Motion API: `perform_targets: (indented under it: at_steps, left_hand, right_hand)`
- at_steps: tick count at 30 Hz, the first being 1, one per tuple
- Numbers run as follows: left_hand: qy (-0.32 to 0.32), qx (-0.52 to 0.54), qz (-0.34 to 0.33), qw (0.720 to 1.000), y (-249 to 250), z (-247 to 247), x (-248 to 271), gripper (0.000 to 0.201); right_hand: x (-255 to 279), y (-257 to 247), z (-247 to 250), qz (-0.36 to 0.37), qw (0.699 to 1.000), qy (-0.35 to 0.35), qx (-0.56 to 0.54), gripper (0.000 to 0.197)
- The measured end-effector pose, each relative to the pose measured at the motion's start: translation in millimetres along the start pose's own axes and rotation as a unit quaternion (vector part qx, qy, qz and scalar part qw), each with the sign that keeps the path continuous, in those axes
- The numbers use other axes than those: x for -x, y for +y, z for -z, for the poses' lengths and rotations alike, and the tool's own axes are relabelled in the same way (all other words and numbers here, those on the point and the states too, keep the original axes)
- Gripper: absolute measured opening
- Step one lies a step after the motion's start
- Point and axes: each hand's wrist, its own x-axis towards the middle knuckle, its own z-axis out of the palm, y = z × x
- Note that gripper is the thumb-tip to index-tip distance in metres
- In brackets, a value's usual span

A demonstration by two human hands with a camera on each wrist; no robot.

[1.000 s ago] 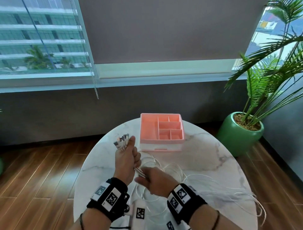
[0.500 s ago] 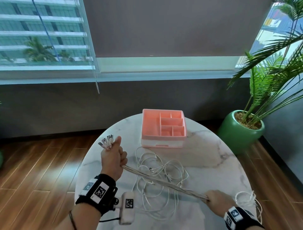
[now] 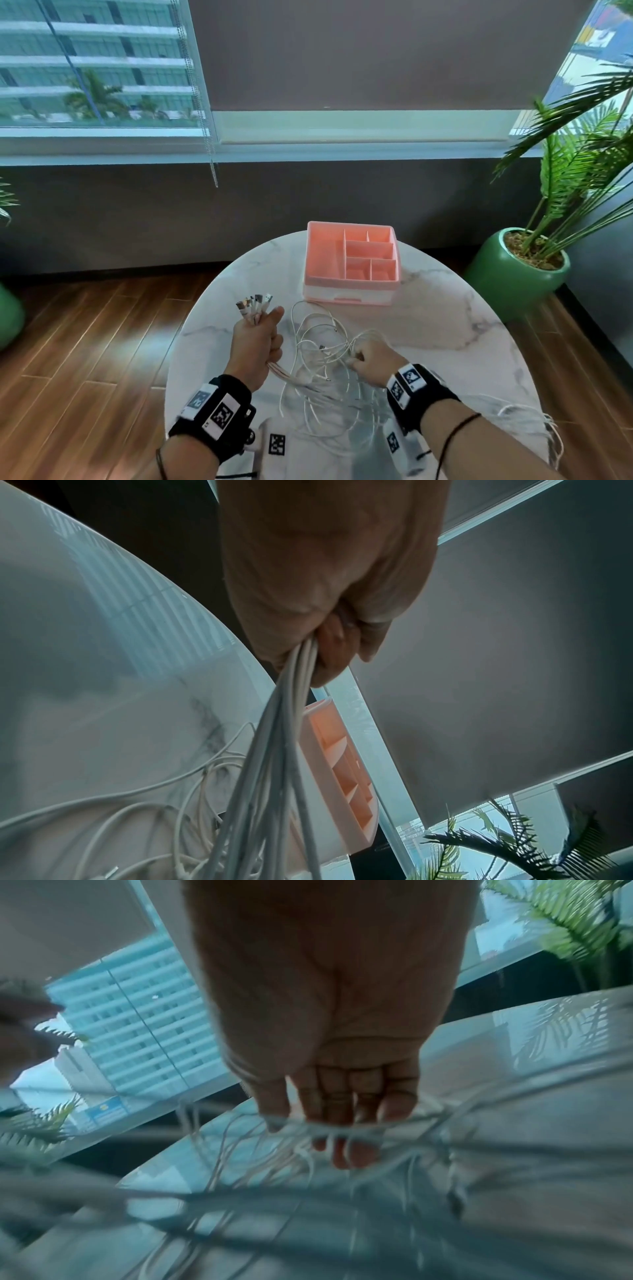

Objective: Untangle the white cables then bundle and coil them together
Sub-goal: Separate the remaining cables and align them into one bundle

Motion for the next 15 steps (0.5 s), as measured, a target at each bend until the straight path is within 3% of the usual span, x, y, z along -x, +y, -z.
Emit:
perform_targets:
  at_steps: [2, 6, 8, 10, 13, 15]
  left_hand:
    - [-0.003, -0.003, 0.003, 1.000, 1.6, -2.0, 2.9, 0.042]
    - [-0.018, -0.007, 0.004, 1.000, 5.8, -3.6, 7.0, 0.042]
    - [-0.024, -0.010, -0.001, 1.000, 7.4, -3.4, 7.2, 0.041]
    - [-0.029, -0.006, -0.006, 1.000, 10.1, -3.5, 7.0, 0.037]
    - [-0.037, 0.005, -0.003, 0.999, 15.8, -7.6, 6.4, 0.034]
    - [-0.039, 0.010, 0.009, 0.999, 19.4, -12.8, 6.7, 0.036]
  right_hand:
    - [-8.8, -6.3, -21.6, -0.040, 0.998, -0.024, 0.033, 0.020]
    - [-12.6, 2.3, -40.7, -0.086, 0.994, -0.041, 0.057, 0.034]
    - [-10.3, 3.1, -28.9, -0.091, 0.993, -0.045, 0.056, 0.023]
    - [-6.9, 4.8, -5.0, -0.089, 0.995, -0.039, -0.020, 0.011]
    - [6.6, -2.1, 44.5, -0.088, 0.973, -0.037, -0.209, 0.019]
    - [14.9, -9.5, 77.6, -0.063, 0.963, -0.009, -0.262, 0.023]
